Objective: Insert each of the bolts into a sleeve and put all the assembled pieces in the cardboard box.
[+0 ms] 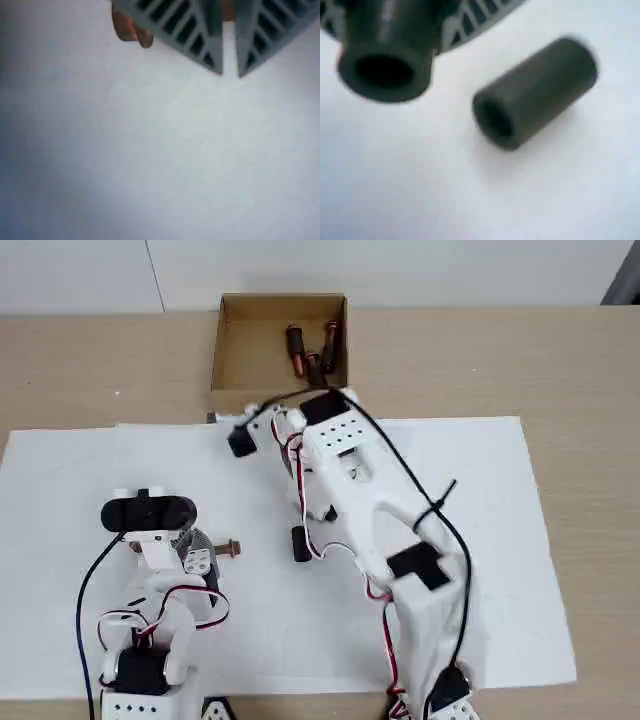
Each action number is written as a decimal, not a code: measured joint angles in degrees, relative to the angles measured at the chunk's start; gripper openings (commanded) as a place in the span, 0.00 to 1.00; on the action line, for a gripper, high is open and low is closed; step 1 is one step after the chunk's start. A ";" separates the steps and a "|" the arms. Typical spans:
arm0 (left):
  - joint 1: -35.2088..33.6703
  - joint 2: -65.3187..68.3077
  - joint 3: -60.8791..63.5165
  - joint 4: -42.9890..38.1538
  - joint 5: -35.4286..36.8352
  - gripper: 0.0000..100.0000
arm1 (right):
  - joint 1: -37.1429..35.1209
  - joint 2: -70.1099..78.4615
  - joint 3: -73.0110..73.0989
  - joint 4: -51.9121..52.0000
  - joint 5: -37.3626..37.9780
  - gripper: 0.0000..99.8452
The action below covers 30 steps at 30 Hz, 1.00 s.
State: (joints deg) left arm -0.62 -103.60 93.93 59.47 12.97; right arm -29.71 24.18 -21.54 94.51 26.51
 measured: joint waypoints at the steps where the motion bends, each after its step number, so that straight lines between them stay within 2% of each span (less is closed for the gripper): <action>1: 0.00 0.00 0.00 0.00 0.00 0.01 | 0.00 -2.11 -0.09 0.44 0.00 0.00; 10: 0.00 0.00 0.00 0.00 0.00 0.01 | 1.23 -23.03 0.53 1.41 -6.59 0.00; 16: 0.00 0.00 0.00 0.00 0.00 0.01 | 3.96 -35.34 10.29 1.67 -7.21 0.00; 22: 0.00 0.00 -1.14 3.96 0.00 0.01 | 11.43 -48.62 24.53 1.67 -7.21 0.00; 30: 0.00 0.00 -14.86 11.96 -6.77 0.01 | 21.19 -62.51 38.07 1.67 -7.21 0.00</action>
State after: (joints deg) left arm -0.62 -103.60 79.08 71.43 6.20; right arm -8.53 -38.33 16.53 96.18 19.30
